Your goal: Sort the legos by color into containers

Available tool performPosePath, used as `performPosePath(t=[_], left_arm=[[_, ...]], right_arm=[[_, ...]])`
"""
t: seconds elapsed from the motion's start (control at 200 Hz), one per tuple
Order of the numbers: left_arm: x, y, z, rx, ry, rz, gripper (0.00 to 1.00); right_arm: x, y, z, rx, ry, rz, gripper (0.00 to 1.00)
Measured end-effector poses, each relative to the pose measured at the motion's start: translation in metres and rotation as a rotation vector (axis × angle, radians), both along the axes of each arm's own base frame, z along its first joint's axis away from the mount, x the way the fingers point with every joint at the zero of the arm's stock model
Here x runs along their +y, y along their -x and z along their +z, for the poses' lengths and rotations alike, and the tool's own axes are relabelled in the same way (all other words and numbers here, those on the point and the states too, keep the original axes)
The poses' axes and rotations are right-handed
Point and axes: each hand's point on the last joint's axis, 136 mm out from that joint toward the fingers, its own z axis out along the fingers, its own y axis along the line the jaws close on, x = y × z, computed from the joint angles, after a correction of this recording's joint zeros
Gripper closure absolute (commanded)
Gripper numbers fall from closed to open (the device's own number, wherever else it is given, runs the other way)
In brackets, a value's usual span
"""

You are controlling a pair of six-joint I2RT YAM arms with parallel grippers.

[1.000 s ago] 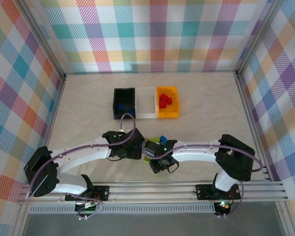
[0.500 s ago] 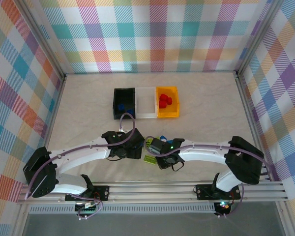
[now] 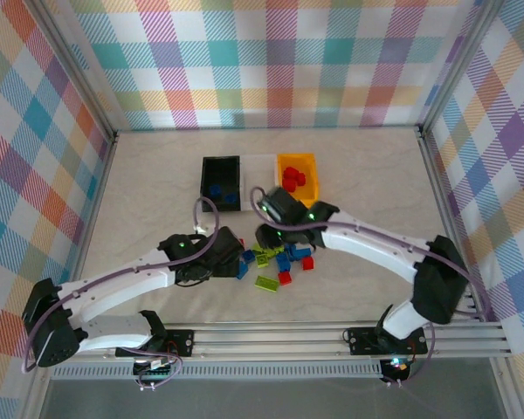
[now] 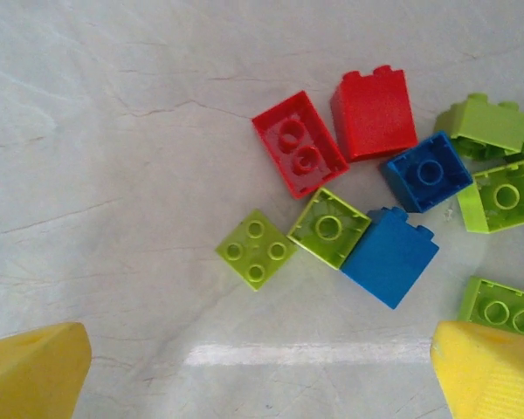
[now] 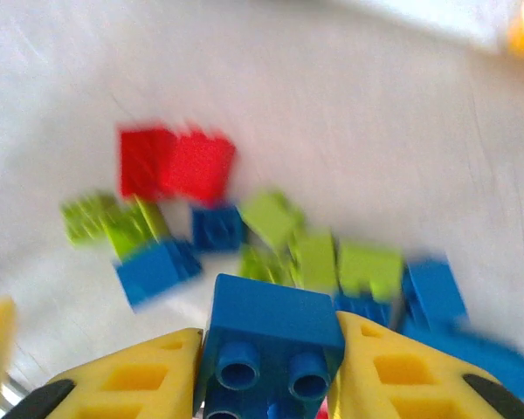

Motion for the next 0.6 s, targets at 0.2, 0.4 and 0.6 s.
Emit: performPosePath(t=[0.2, 0.4, 0.6], left_arm=[[0.028, 0.007, 0.007, -0.014, 0.003, 0.066, 0.00], [0.046, 0.018, 0.002, -0.003, -0.006, 0.097, 0.00], [0.049, 0.022, 0.003, 0.000, 0.013, 0.108, 0.00]], right_arm=[[0.071, -0.073, 0.027, -0.084, -0.075, 0.070, 0.65], [0.115, -0.130, 0.020, -0.116, -0.109, 0.083, 0.64], [0.140, -0.169, -0.005, -0.111, -0.110, 0.065, 0.41]])
